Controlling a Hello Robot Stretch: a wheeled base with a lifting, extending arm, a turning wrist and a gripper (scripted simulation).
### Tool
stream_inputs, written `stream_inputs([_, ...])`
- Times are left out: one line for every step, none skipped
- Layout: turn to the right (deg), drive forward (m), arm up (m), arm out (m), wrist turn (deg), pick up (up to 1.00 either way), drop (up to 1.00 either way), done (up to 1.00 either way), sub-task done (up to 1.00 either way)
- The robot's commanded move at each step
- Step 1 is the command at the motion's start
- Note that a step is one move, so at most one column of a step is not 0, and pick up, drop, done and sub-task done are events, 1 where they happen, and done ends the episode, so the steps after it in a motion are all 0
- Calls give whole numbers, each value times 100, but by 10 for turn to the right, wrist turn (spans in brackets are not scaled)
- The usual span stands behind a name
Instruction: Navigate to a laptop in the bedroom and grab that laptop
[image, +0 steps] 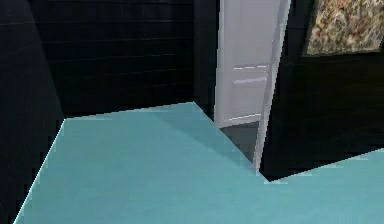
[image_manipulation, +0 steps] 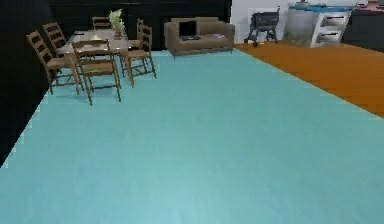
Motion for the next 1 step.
stream_inputs([0, 100, 0, 0, 0, 0, 0, 0, 0])
